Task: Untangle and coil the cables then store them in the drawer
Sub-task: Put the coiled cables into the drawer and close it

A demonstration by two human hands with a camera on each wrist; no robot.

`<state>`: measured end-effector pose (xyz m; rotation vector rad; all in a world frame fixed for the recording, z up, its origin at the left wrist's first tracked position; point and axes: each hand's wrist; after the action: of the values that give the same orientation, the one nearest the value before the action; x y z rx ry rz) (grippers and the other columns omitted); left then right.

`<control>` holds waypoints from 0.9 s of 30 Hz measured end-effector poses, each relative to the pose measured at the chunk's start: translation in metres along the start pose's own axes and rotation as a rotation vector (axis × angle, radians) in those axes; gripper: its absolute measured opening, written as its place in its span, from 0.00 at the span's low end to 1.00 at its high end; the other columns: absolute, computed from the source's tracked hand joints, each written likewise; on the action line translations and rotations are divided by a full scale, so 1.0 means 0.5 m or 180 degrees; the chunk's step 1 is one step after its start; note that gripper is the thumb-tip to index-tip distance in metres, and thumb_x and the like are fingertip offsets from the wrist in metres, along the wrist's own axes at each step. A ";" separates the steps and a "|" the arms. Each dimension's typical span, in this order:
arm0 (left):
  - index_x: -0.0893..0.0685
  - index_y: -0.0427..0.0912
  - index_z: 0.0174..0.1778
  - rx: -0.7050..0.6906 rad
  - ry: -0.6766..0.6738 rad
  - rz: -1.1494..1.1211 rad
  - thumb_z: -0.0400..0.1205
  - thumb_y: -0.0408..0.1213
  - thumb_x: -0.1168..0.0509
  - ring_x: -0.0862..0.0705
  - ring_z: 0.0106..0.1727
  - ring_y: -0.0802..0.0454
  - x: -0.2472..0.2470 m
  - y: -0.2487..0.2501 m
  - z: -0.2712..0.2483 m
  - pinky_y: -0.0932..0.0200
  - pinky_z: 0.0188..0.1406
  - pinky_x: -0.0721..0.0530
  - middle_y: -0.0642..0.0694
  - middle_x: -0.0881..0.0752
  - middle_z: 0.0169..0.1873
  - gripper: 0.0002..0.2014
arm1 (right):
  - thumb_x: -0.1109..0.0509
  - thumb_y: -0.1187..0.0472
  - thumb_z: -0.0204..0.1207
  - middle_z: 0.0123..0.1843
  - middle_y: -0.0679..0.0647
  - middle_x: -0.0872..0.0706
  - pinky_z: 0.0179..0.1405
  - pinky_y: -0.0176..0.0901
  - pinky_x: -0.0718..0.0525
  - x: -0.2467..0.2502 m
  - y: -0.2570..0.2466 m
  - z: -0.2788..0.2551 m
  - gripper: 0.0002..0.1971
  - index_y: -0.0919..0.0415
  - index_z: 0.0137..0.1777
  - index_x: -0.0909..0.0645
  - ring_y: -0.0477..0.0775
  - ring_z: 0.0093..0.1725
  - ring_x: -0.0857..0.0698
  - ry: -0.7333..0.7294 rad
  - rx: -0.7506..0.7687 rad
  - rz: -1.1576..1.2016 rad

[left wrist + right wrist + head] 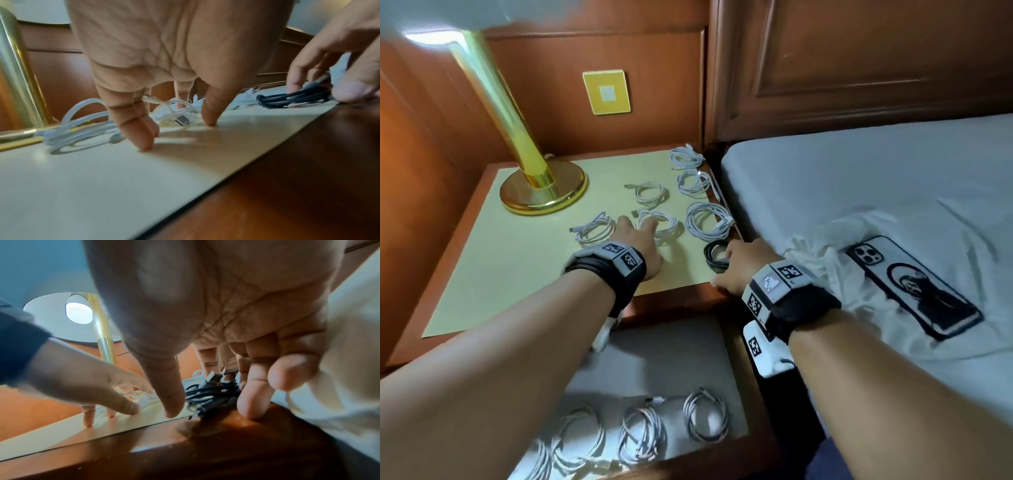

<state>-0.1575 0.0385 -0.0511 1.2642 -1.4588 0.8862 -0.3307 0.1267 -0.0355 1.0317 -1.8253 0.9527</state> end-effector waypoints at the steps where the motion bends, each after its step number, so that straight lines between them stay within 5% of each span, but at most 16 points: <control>1: 0.37 0.51 0.81 0.0050 -0.0056 0.0095 0.85 0.47 0.36 0.21 0.65 0.32 0.001 0.010 0.010 0.44 0.56 0.20 0.35 0.34 0.73 0.28 | 0.26 0.46 0.71 0.68 0.60 0.26 0.52 0.49 0.18 -0.002 0.003 0.003 0.30 0.52 0.72 0.26 0.61 0.58 0.18 -0.0020 -0.0008 0.0005; 5: 0.27 0.46 0.73 0.0115 0.0045 0.0293 0.86 0.45 0.38 0.20 0.61 0.34 -0.004 0.033 0.022 0.46 0.50 0.21 0.36 0.25 0.66 0.19 | 0.27 0.48 0.71 0.67 0.59 0.26 0.59 0.53 0.17 -0.006 0.014 0.009 0.27 0.53 0.70 0.26 0.60 0.57 0.18 -0.0036 0.0038 0.0084; 9: 0.24 0.47 0.72 0.0092 0.0030 0.0369 0.86 0.41 0.38 0.18 0.58 0.34 -0.004 0.025 -0.006 0.42 0.56 0.16 0.37 0.23 0.61 0.17 | 0.25 0.48 0.72 0.67 0.58 0.25 0.59 0.54 0.15 -0.004 0.016 0.009 0.26 0.54 0.69 0.24 0.59 0.56 0.17 -0.0018 0.0054 0.0097; 14: 0.25 0.48 0.71 0.0003 -0.0265 0.0045 0.86 0.35 0.39 0.15 0.54 0.36 0.002 -0.035 -0.083 0.41 0.57 0.13 0.37 0.25 0.67 0.17 | 0.26 0.47 0.74 0.70 0.59 0.27 0.56 0.50 0.16 -0.003 0.006 -0.003 0.27 0.54 0.71 0.26 0.59 0.58 0.17 -0.0128 0.0144 -0.0008; 19: 0.22 0.49 0.56 -0.0168 -0.0238 -0.0209 0.86 0.39 0.39 0.19 0.48 0.42 0.011 -0.132 -0.188 0.56 0.46 0.22 0.41 0.17 0.54 0.05 | 0.25 0.44 0.74 0.71 0.61 0.25 0.57 0.51 0.15 -0.009 -0.015 -0.028 0.28 0.56 0.70 0.25 0.60 0.58 0.16 -0.0101 0.0295 -0.0162; 22: 0.24 0.54 0.51 -0.0113 -0.0206 -0.0597 0.87 0.46 0.37 0.19 0.45 0.47 0.010 -0.210 -0.271 0.56 0.43 0.26 0.47 0.18 0.48 0.04 | 0.24 0.43 0.74 0.68 0.60 0.21 0.52 0.46 0.18 -0.014 -0.026 -0.045 0.28 0.56 0.70 0.23 0.59 0.59 0.16 -0.0099 0.0404 -0.0183; 27: 0.25 0.57 0.49 -0.0149 -0.0548 -0.0655 0.86 0.50 0.34 0.17 0.54 0.47 0.007 -0.310 -0.357 0.55 0.52 0.21 0.49 0.16 0.52 0.05 | 0.23 0.42 0.72 0.67 0.57 0.19 0.54 0.45 0.20 -0.025 -0.066 -0.071 0.28 0.53 0.68 0.23 0.56 0.59 0.18 -0.0161 0.0653 -0.0269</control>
<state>0.0307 0.1759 -0.0120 1.4546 -1.4421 0.6156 -0.2870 0.1490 -0.0263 1.2585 -1.7362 1.0879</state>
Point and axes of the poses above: each hand's wrist, its own z-axis towards the middle knuckle, its own x-axis out of the back of the hand, y = z × x
